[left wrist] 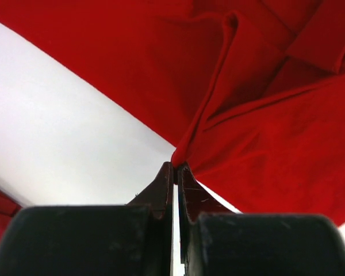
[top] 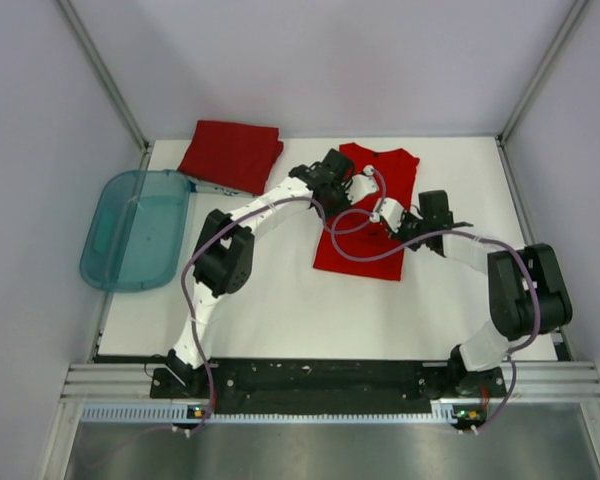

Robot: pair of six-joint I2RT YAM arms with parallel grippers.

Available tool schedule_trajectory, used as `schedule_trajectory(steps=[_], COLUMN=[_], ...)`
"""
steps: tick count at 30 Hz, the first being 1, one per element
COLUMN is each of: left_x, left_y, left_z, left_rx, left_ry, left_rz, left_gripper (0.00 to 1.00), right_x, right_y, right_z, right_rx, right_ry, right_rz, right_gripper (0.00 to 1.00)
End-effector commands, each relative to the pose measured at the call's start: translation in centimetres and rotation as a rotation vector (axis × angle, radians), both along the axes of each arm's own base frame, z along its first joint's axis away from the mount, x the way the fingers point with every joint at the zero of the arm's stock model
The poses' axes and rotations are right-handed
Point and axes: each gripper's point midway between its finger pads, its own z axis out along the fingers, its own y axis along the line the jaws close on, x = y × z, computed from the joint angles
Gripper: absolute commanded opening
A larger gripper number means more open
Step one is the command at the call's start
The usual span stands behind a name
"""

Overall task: Fold and stack the t-shirts
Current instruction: Fold the folded rectangular tshirt in 1/3 of the way

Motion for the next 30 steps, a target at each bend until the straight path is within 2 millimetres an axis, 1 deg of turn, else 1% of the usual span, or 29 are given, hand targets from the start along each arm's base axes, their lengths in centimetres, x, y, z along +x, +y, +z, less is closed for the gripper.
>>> schedule_trajectory(steps=[1,2,5,6,7,8,9,10,11,12,13,14,15,16,17,18,19,20,21,22,23,24,25,26,27,28,29,30], left_x=[1.4,1.5,2.1,2.6,2.9,3.2,3.5,3.8,4.3,4.9,5.6,6.5,7.7,8.8,9.9,10.5,10.9,10.7,9.9,8.6,6.5,4.2,1.4,-1.8,-4.6,-7.0,-9.0,-11.0], left_y=[-1.4,-1.4,-1.3,-0.8,-0.7,-0.8,-0.8,-0.9,-0.9,-0.8,-0.7,-0.7,-0.3,-0.1,0.4,0.9,1.0,1.2,1.0,0.7,0.1,-0.3,-1.0,-1.3,-1.1,-1.3,-1.0,-0.6], left_z=[0.0,-0.2,-1.1,-1.3,-1.4,-1.4,-1.2,-0.9,-0.6,-0.1,0.2,0.8,1.9,2.9,4.0,4.8,5.8,6.6,7.0,7.7,7.4,7.2,7.4,7.3,6.5,6.1,4.8,3.0], left_rx=[-0.012,-0.008,0.01,0.034,0.037,0.035,0.03,0.023,0.016,0.011,0.009,0.006,0.006,-0.008,-0.029,-0.05,-0.073,-0.092,-0.107,-0.12,-0.142,-0.148,-0.17,-0.178,-0.166,-0.169,-0.153,-0.13], left_ry=[-0.035,-0.039,-0.053,-0.073,-0.082,-0.092,-0.101,-0.118,-0.136,-0.164,-0.189,-0.22,-0.264,-0.292,-0.31,-0.312,-0.315,-0.302,-0.276,-0.253,-0.198,-0.155,-0.115,-0.08,-0.056,-0.047,-0.035,-0.018], left_rz=[0.001,0.002,0.015,0.038,0.051,0.066,0.077,0.09,0.104,0.124,0.136,0.146,0.175,0.202,0.232,0.255,0.265,0.26,0.224,0.172,0.092,0.008,-0.117,-0.25,-0.348,-0.427,-0.484,-0.531], left_gripper=[0.0,0.0,0.0,0.0,0.0,0.01,0.07,0.16,0.26,0.36,0.43,0.49,0.52,0.54,0.56,0.56,0.56,0.56,0.55,0.54,0.52,0.52,0.52,0.51,0.52,0.54,0.55,0.57], right_x=[3.2,3.3,3.9,4.1,4.4,4.9,5.4,6.2,6.7,7.5,8.2,8.9,9.8,10.1,10.7,10.3,10.2,10.0,9.4,8.7,7.8,6.6,5.1,3.6,2.1,0.5,-0.5,-1.6], right_y=[-0.4,-0.8,-1.2,-1.4,-1.7,-2.1,-2.5,-3.0,-3.4,-4.1,-4.8,-5.4,-6.4,-7.1,-7.7,-8.5,-8.7,-8.8,-8.4,-7.9,-7.0,-5.8,-4.3,-2.8,-2.1,-1.8,-1.7,-1.6], right_z=[1.3,0.9,0.7,0.8,0.9,1.2,1.3,1.9,2.1,2.7,3.1,3.6,4.5,4.9,5.9,6.0,6.8,7.8,8.4,9.4,10.3,10.6,11.0,11.3,11.5,10.8,10.5,10.0], right_rx=[-0.001,-0.014,-0.013,-0.012,-0.016,-0.012,0.0,0.01,0.027,0.055,0.086,0.117,0.15,0.194,0.262,0.288,0.333,0.375,0.406,0.446,0.496,0.555,0.609,0.665,0.707,0.741,0.783,0.812], right_ry=[-0.082,-0.075,-0.085,-0.087,-0.094,-0.109,-0.113,-0.122,-0.118,-0.118,-0.116,-0.108,-0.113,-0.094,-0.076,-0.02,0.013,0.038,0.074,0.1,0.141,0.199,0.26,0.318,0.35,0.395,0.446,0.508], right_rz=[-0.022,-0.034,-0.068,-0.081,-0.108,-0.152,-0.203,-0.249,-0.301,-0.365,-0.434,-0.492,-0.571,-0.638,-0.721,-0.784,-0.833,-0.868,-0.877,-0.881,-0.871,-0.865,-0.822,-0.778,-0.775,-0.807,-0.875,-0.947], right_gripper=[0.0,0.0,0.0,0.0,0.01,0.07,0.1,0.12,0.19,0.3,0.37,0.41,0.42,0.42,0.42,0.42,0.42,0.42,0.42,0.43,0.44,0.46,0.47,0.48,0.49,0.5,0.52,0.53])
